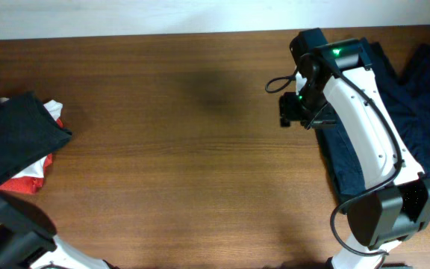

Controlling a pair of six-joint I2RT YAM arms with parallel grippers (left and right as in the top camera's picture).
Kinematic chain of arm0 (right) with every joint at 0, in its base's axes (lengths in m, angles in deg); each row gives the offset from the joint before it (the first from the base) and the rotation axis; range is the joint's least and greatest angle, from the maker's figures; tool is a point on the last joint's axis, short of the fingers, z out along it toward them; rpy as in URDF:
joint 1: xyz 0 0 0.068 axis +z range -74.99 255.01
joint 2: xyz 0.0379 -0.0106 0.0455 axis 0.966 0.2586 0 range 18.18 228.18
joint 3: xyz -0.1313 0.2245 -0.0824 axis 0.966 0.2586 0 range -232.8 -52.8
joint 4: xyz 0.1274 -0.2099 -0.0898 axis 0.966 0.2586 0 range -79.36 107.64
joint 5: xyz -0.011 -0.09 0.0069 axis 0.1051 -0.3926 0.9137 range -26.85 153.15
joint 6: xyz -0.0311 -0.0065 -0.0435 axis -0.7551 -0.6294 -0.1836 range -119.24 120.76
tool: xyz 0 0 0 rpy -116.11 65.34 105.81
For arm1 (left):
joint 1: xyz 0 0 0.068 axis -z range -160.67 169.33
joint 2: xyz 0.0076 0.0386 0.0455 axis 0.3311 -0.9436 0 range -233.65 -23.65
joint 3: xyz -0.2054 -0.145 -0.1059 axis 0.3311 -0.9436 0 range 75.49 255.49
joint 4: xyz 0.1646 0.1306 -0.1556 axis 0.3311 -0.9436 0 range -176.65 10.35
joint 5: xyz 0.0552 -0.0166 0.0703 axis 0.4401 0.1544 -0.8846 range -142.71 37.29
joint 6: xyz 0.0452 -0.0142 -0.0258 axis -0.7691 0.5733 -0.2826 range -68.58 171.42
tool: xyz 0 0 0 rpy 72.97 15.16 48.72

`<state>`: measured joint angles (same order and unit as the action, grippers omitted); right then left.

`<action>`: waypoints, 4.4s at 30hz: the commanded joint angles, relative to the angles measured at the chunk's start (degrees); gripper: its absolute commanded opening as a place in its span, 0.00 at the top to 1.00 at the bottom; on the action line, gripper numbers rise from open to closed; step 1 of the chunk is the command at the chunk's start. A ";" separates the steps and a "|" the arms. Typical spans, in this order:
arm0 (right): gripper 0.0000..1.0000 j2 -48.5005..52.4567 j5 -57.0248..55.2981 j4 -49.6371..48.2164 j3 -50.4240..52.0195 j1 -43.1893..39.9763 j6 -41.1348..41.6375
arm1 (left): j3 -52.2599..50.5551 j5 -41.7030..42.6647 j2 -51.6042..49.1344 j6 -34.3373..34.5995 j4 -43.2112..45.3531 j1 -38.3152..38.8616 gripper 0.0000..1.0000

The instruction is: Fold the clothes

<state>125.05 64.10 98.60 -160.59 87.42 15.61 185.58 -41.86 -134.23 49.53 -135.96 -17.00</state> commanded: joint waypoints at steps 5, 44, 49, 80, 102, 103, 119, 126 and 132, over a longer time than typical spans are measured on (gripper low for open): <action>0.01 0.57 12.83 -2.69 -0.20 -6.40 -5.68 | -0.09 2.78 0.87 -1.62 -2.05 22.99 0.13; 0.01 -75.65 15.17 -22.36 50.86 -22.93 -14.38 | -56.57 -7.87 76.17 3.85 6.91 44.17 0.01; 0.01 -80.98 15.10 -22.18 50.86 -22.93 -14.40 | -56.89 -7.87 85.26 3.85 1.31 44.17 0.01; 0.01 -106.27 13.33 -68.81 88.43 -14.38 -18.10 | -56.92 -7.89 86.18 3.85 -12.92 44.17 0.01; 0.01 -106.62 4.55 -83.93 107.47 -13.92 -17.84 | -56.92 -7.89 86.18 3.85 -12.92 44.17 0.01; 0.01 -106.62 4.55 -83.95 107.47 -13.92 -17.84 | -56.92 -7.89 86.18 3.85 -12.92 44.17 0.01; 0.01 -106.62 4.55 -83.93 107.47 -13.92 -17.84 | -56.92 -7.89 86.18 3.85 -12.92 44.17 0.01; 0.01 -106.62 4.55 -83.93 107.47 -13.92 -17.84 | -56.92 -7.89 86.18 3.82 -12.92 44.17 0.01; 0.01 -106.62 4.55 -83.95 107.47 -13.92 -17.84 | -57.48 -8.83 86.47 3.58 -11.63 40.46 0.01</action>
<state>19.02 69.56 14.26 -53.38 73.14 -2.47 128.75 -49.18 -48.27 52.83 -148.88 25.97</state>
